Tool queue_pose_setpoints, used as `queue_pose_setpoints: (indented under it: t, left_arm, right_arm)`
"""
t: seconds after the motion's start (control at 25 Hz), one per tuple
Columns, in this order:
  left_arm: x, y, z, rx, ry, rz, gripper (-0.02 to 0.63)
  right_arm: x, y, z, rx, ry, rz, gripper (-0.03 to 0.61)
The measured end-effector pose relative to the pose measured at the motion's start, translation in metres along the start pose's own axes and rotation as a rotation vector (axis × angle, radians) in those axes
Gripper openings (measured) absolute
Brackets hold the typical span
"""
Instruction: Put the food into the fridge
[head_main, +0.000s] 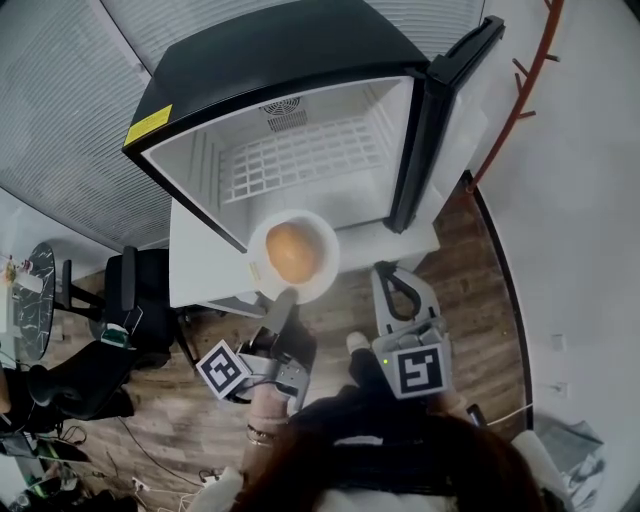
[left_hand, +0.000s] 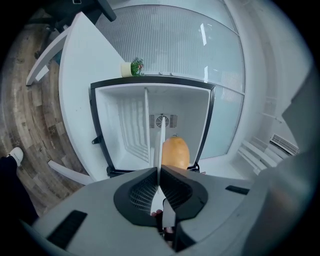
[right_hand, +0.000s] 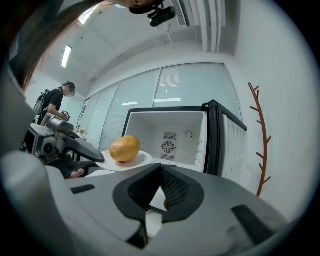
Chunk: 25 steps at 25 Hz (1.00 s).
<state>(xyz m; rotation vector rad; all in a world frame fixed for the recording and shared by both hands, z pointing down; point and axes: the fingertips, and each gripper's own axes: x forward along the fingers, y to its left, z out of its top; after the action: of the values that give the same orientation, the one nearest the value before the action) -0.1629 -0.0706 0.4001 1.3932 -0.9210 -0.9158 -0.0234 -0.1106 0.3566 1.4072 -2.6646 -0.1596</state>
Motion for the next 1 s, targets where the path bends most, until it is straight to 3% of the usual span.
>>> queue_pose_setpoints:
  t: [1.0]
  left_arm:
    - [0.053,0.013,0.039,0.001,-0.041,0.030,0.015]
  right_arm:
    - [0.043,-0.030,-0.024,0.000,0.067,0.015,0.000]
